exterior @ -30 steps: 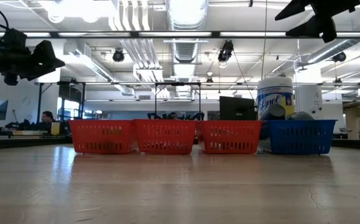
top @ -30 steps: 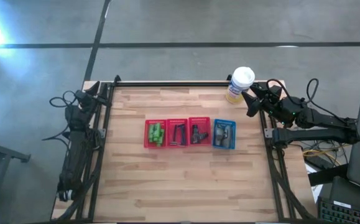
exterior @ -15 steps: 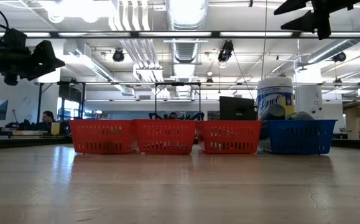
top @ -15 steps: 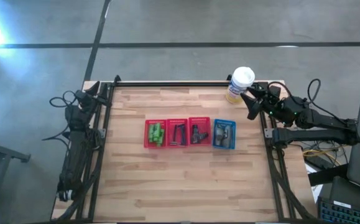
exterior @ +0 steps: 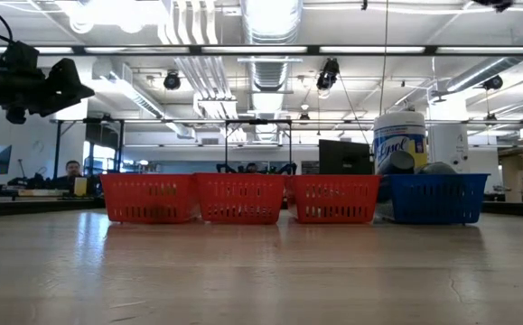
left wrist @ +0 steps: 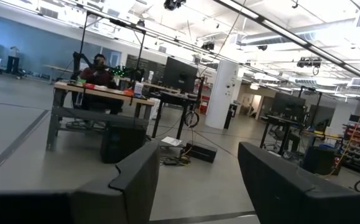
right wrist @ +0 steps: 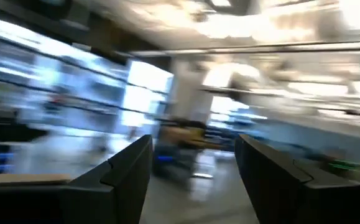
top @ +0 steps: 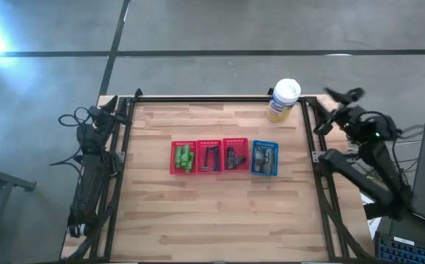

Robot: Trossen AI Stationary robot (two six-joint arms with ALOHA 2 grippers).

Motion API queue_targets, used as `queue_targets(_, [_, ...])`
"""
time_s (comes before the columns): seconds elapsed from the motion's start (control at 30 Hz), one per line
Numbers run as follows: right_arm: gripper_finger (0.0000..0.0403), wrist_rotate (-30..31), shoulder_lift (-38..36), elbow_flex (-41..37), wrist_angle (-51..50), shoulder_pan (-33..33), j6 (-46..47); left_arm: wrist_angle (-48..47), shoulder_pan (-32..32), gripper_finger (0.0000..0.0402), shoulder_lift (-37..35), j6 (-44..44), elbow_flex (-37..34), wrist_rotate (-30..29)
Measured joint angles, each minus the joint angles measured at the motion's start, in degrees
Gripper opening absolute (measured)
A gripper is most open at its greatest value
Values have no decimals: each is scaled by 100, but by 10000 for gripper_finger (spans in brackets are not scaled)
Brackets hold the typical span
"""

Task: Pick & Place Travel size toiletries
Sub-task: Return to Home Position

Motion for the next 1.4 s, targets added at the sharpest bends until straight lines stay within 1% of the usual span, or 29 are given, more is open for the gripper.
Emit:
queue_targets(0.13, [219,1171,-684,-8,-195,-729,-245,-2,0,222,0,0,-1,0])
queue_targets(0.23, [224,1720,-1122,-81,-198,-1256,-343,0,0,222,0,0,-1,0])
queue_targets(0.33, [233,1746,-1165,-125,-176,-1881,-398,0,0,222,1,0,-1,1])
queue_targets(0.43, [244,1725,-1024,-214,-162,-2374,-315,-2,1,222,20,0,-1,-3])
queue_targets(0.53, [255,1747,-1029,-525,-189,-2787,79,-9,2,222,29,0,-1,-5])
queue_targets(0.63, [265,1731,-1170,-1017,-102,-3120,563,-11,2,222,31,0,-1,-5])
queue_targets(0.73, [274,1729,-1159,-1530,114,-3240,848,-14,2,222,39,0,-1,-6])
queue_targets(0.83, [284,1737,-1168,-1995,506,-3236,749,-20,0,222,44,0,-1,-4])
queue_targets(0.93, [294,1741,-1168,-2379,585,-3239,645,-30,0,222,46,0,-1,-11])
queue_targets(1.03, [304,1957,-1168,-2684,592,-3239,808,-39,2,222,46,0,-1,-13])
queue_targets(1.17, [317,2218,-1170,-3019,607,-3239,1138,-42,2,222,46,0,-1,-13])
queue_targets(1.3, [330,2216,-1170,-3271,620,-3239,1240,-43,2,222,46,0,-1,-13])
queue_targets(1.4, [340,2212,-1170,-3295,474,-3239,1186,-43,1,222,46,0,-1,-13])
